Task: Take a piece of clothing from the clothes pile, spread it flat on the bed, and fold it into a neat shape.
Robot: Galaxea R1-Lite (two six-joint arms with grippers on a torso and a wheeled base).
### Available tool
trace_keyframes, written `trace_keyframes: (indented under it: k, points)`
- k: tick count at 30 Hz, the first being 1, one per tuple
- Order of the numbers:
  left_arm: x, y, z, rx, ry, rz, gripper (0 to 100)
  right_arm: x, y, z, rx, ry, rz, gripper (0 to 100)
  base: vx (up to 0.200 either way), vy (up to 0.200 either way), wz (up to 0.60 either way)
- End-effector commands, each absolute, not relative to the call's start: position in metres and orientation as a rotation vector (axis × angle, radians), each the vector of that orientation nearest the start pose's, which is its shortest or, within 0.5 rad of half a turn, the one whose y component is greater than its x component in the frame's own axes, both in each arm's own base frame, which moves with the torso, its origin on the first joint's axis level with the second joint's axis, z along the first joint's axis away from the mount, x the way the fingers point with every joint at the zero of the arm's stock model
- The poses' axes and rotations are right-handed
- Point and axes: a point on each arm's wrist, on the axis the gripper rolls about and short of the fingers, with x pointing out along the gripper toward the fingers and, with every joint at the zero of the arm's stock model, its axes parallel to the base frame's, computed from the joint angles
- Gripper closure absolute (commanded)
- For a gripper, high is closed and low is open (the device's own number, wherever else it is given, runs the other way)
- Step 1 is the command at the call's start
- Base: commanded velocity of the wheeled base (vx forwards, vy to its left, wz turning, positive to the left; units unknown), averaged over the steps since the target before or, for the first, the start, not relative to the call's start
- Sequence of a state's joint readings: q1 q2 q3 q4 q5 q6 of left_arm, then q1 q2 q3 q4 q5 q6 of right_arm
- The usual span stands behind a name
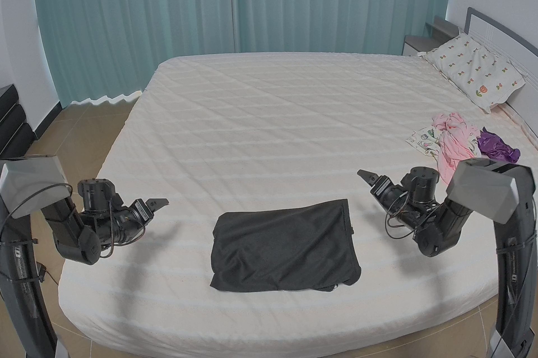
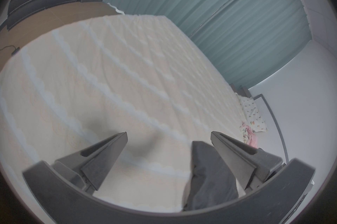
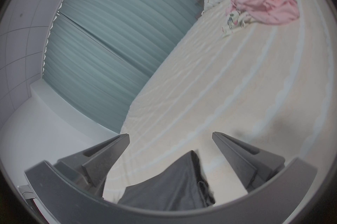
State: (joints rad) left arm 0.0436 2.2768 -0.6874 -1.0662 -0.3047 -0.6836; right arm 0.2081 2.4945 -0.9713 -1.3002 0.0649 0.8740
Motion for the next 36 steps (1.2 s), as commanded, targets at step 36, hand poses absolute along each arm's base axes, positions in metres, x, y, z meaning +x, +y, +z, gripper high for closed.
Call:
trace_keyframes:
  k: [36]
  points:
    - [0.024,-0.003,0.125,-0.483,0.1,-0.115,0,0.022,0.003,0.124,0.319,0.079,0.143,0,0.0,0.0,0.0]
